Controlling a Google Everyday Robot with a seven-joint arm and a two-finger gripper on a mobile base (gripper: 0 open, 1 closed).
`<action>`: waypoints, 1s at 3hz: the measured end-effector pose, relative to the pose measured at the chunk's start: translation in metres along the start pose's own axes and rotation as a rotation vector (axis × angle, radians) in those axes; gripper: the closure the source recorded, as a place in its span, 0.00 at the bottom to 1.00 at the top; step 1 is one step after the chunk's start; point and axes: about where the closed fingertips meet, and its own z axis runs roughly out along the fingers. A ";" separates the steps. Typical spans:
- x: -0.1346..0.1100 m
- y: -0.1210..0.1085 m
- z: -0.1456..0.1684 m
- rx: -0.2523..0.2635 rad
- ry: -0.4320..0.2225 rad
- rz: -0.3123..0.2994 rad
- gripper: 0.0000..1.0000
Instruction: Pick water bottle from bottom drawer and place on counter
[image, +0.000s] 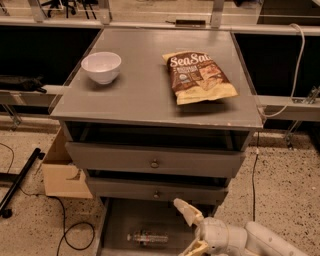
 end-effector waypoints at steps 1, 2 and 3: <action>-0.023 0.005 -0.003 0.022 0.141 -0.076 0.00; -0.057 0.007 -0.007 0.043 0.283 -0.155 0.00; -0.066 0.010 -0.004 0.042 0.305 -0.176 0.00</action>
Offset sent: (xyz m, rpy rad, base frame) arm 0.0192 -0.0493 0.0915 -0.4973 -0.1980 -0.0026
